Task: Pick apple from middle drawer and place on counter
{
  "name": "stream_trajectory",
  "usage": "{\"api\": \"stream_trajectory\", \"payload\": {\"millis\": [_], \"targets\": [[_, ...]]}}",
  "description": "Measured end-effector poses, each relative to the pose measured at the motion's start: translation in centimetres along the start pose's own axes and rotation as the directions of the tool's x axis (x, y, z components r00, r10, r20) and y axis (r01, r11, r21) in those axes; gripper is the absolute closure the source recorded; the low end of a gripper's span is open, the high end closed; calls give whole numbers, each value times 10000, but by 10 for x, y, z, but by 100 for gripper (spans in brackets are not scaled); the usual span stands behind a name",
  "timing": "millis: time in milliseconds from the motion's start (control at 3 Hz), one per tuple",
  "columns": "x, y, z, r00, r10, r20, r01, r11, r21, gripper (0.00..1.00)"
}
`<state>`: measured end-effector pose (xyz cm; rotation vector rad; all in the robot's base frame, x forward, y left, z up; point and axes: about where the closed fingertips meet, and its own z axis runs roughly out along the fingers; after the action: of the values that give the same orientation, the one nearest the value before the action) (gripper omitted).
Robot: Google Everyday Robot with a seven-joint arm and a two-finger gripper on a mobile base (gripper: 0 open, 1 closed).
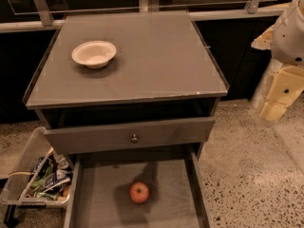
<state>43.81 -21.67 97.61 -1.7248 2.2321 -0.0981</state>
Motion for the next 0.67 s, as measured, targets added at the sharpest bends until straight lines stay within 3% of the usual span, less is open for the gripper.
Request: {"api": "stream_trajectory", "payload": {"millis": [667], "targets": [[-2,6,8,9999,22,125,-24,9999,171,0]]}}
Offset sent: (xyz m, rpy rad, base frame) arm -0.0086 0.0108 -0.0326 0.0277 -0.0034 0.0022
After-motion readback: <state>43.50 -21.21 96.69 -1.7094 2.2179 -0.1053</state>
